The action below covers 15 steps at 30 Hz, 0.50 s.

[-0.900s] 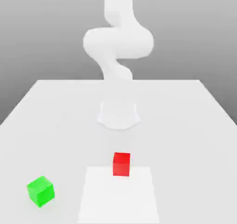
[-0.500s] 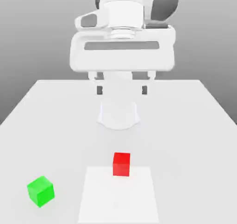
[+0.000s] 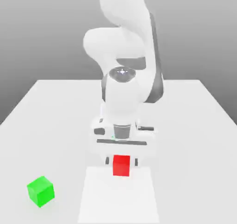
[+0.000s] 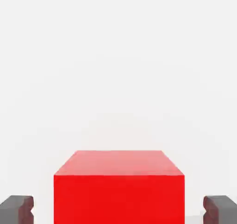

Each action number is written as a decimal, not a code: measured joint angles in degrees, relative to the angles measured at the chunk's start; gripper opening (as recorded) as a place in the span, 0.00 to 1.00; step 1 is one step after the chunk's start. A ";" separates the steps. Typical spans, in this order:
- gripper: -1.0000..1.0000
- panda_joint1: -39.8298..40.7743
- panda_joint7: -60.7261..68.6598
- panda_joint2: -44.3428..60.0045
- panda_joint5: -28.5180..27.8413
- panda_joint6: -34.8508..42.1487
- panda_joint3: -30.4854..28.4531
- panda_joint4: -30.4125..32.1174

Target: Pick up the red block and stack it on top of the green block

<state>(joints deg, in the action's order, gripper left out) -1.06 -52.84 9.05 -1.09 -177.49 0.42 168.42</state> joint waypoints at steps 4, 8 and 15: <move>0.00 0.10 -0.30 0.66 -0.40 -0.57 0.03 -0.10; 0.00 0.75 0.34 -5.05 0.50 4.34 0.91 0.71; 0.00 2.08 -0.39 -15.84 1.39 15.85 -0.20 -0.01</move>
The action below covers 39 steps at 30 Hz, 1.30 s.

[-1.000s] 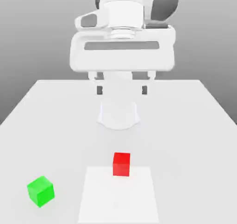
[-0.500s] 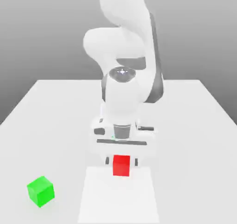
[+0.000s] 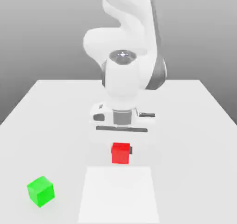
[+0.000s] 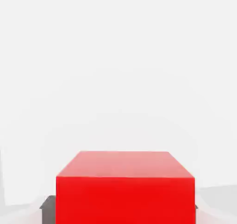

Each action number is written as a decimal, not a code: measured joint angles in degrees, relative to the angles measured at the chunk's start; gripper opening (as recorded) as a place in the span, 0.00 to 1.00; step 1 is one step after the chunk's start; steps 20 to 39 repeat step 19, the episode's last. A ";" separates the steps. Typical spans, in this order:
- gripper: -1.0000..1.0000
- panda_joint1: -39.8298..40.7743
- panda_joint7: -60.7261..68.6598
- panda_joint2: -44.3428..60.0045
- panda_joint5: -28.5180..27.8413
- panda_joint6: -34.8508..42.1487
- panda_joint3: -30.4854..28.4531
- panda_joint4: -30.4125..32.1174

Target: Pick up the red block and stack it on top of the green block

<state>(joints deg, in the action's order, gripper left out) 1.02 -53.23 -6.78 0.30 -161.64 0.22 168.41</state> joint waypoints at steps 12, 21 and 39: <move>0.00 16.72 -11.67 12.36 1.74 10.48 -9.44 -22.77; 1.00 17.89 -10.08 20.29 4.60 3.85 -8.03 -23.97; 1.00 17.89 -10.08 20.29 4.60 3.85 -8.03 -23.97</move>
